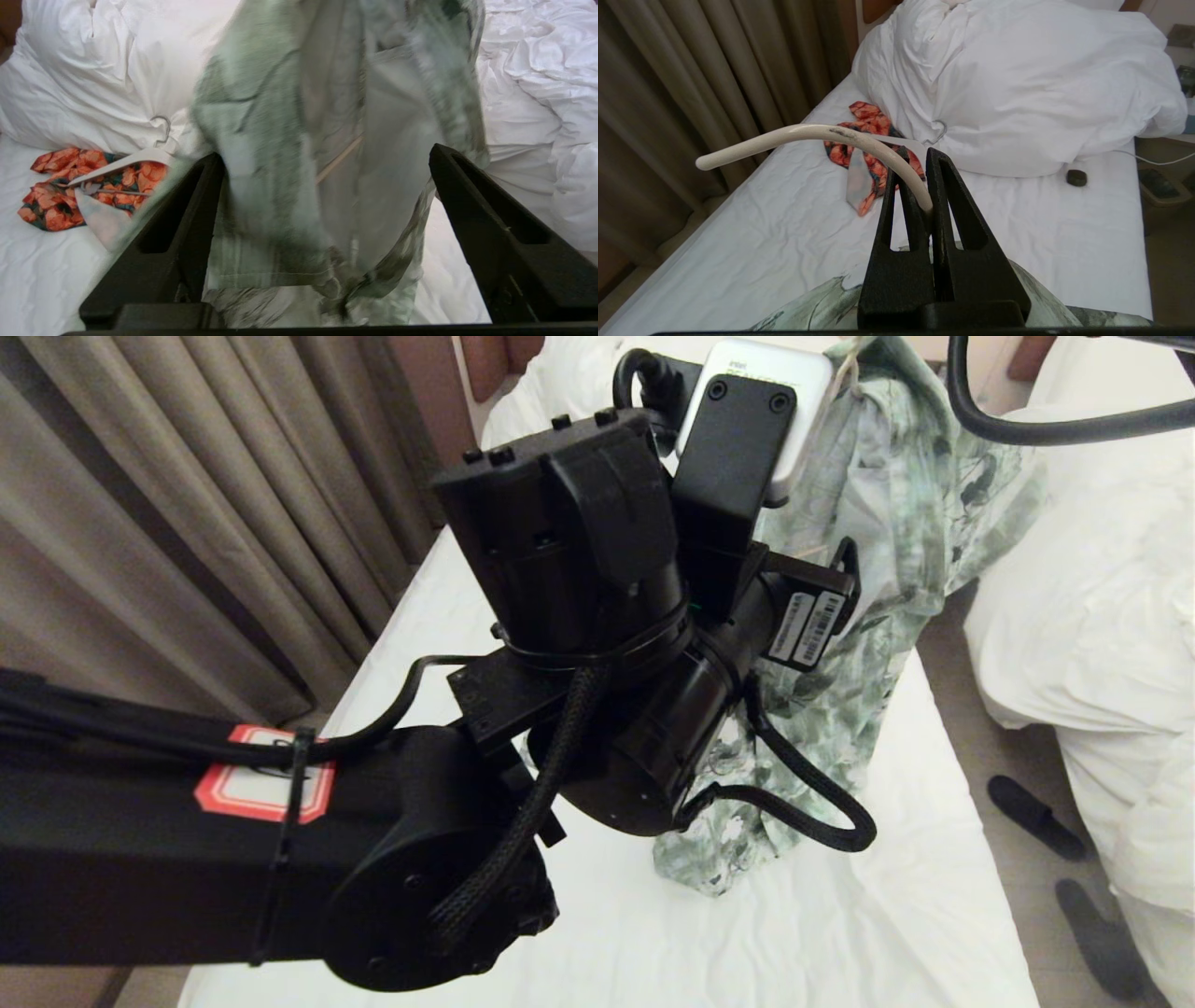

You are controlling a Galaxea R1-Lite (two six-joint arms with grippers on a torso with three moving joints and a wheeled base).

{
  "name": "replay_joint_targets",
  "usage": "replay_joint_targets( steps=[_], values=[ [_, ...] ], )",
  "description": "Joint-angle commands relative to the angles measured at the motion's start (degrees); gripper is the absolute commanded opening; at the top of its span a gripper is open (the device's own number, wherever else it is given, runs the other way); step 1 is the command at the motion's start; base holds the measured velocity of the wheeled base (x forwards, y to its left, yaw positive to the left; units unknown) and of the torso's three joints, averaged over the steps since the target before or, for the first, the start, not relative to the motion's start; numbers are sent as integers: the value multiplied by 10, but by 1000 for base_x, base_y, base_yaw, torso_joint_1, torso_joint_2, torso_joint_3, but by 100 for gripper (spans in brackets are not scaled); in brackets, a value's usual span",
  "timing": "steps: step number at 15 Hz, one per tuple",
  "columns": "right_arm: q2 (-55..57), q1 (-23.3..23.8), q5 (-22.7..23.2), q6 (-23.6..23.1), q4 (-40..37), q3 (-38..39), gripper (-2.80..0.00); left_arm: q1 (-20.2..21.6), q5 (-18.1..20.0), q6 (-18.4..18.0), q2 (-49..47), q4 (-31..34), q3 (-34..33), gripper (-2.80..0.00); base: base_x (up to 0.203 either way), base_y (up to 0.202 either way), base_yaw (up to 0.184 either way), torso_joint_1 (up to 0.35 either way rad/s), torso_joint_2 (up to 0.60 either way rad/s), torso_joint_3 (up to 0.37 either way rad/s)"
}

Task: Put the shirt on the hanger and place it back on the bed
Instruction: Take the clothes hanger out of the clothes

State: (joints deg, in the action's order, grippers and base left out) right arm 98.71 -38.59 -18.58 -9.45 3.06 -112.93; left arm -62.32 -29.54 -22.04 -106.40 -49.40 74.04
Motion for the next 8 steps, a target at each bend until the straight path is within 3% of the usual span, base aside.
replay_joint_targets(
  steps=[1,3,4,8],
  values=[
    [-1,-5,-1,0,0,0,-280,-1,-3,-1,-12,-3,13,0,0,0,0,0,0,0],
    [-5,-12,-3,0,-1,0,-280,-1,-3,-2,-11,-4,14,0,0,0,0,0,0,0],
    [-7,-12,-4,0,-2,0,-280,-1,-3,-2,-9,-4,16,-280,0,0,0,0,0,0],
    [-18,-13,-4,0,-5,0,-280,0,-3,-11,-7,-3,29,-280,0,0,0,0,0,0]
  ],
)
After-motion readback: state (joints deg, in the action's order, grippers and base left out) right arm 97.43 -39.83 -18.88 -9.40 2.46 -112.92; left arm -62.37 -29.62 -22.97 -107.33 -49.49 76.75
